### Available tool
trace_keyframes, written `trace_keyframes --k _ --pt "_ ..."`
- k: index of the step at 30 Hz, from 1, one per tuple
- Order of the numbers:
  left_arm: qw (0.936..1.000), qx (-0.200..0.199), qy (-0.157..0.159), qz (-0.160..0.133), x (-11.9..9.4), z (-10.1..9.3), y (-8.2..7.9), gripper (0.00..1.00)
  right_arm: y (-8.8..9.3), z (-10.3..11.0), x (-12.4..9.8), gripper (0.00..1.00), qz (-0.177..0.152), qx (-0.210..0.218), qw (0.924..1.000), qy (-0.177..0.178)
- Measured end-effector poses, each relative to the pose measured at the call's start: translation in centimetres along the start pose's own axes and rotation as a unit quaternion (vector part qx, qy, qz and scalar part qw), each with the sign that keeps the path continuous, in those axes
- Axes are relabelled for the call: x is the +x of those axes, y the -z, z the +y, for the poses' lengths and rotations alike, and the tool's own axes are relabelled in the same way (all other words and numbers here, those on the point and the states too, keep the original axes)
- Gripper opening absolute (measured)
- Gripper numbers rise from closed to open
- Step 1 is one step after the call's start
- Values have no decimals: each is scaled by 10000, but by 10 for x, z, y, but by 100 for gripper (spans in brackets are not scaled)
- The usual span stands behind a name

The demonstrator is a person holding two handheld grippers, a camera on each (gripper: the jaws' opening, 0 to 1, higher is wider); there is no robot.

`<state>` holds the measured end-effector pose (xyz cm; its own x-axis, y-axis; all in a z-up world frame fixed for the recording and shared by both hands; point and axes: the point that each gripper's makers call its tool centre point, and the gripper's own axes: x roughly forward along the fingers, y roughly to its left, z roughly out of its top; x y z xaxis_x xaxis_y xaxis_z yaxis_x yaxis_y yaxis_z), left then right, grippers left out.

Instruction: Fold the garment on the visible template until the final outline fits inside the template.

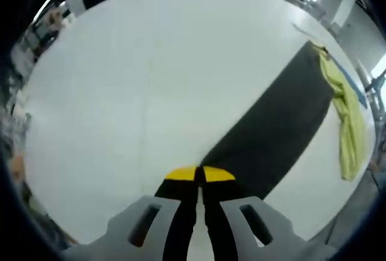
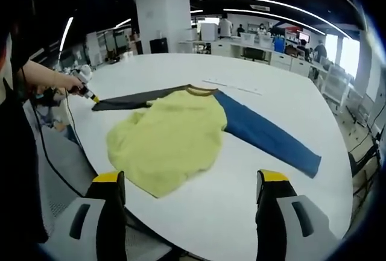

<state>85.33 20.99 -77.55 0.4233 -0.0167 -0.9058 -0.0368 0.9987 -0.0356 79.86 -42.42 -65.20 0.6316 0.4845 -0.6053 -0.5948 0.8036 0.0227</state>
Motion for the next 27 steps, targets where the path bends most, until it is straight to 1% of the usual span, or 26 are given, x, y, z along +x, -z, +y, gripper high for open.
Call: trace_keyframes --k 8,13,18,27 --pt "9999 101 -82 2 -9 -3 0 0 6 3 0 89 58 43 10000 19" --pt "9999 130 -114 -6 -11 -3 -2 0 5 4 2 89 76 40 10000 32" --pt "9998 87 -160 -33 -14 -3 -4 0 4 5 4 89 96 23 9999 24" --pt "9997 -9 -242 -66 -15 2 -8 0 9 3 1 89 178 38 9998 72"
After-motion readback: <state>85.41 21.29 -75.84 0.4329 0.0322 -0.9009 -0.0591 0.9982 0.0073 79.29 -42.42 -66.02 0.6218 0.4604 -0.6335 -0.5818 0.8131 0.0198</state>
